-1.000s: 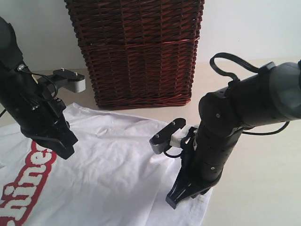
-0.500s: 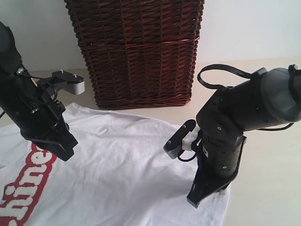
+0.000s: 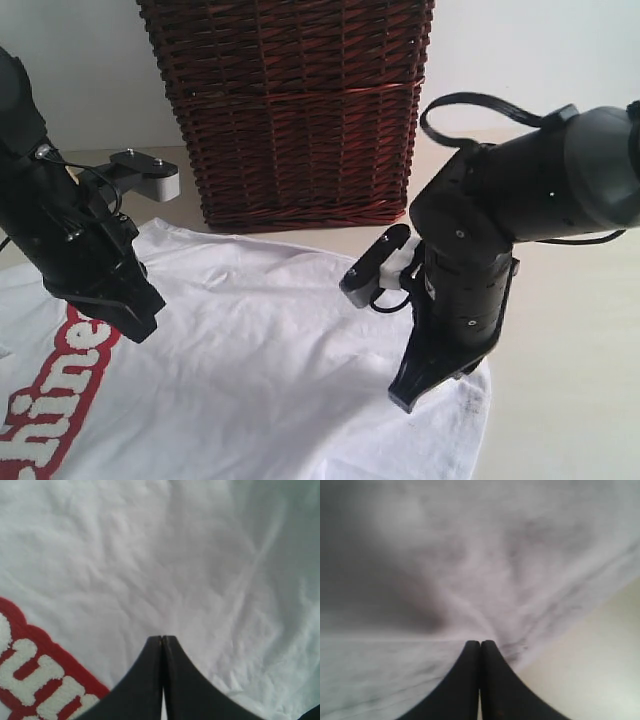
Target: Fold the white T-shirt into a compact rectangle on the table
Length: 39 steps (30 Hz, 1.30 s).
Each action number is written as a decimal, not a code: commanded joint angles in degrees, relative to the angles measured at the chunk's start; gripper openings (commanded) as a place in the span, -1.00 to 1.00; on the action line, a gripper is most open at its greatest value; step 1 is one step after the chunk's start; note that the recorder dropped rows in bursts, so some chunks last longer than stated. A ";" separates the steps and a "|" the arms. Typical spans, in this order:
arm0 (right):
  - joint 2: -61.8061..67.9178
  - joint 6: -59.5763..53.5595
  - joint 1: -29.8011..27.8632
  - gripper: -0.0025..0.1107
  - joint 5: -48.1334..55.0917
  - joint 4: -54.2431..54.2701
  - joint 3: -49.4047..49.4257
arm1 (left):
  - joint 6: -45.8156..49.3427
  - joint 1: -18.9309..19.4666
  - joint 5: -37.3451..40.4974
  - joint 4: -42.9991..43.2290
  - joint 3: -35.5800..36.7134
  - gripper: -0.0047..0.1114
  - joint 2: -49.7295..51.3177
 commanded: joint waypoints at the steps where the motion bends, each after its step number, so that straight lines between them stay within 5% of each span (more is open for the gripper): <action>1: -2.80 -15.09 0.23 -0.96 -0.41 17.77 -0.35 | -0.42 -0.32 -0.01 -0.30 0.13 -0.92 -0.54; 16: -1.72 -19.19 11.26 -0.96 -3.92 19.15 4.18 | -0.42 -0.32 -1.53 -0.41 0.13 -0.92 -0.54; 39: 6.01 -18.57 11.53 -0.96 8.11 8.15 4.18 | -0.35 -0.32 -0.77 0.49 0.13 -0.92 -0.54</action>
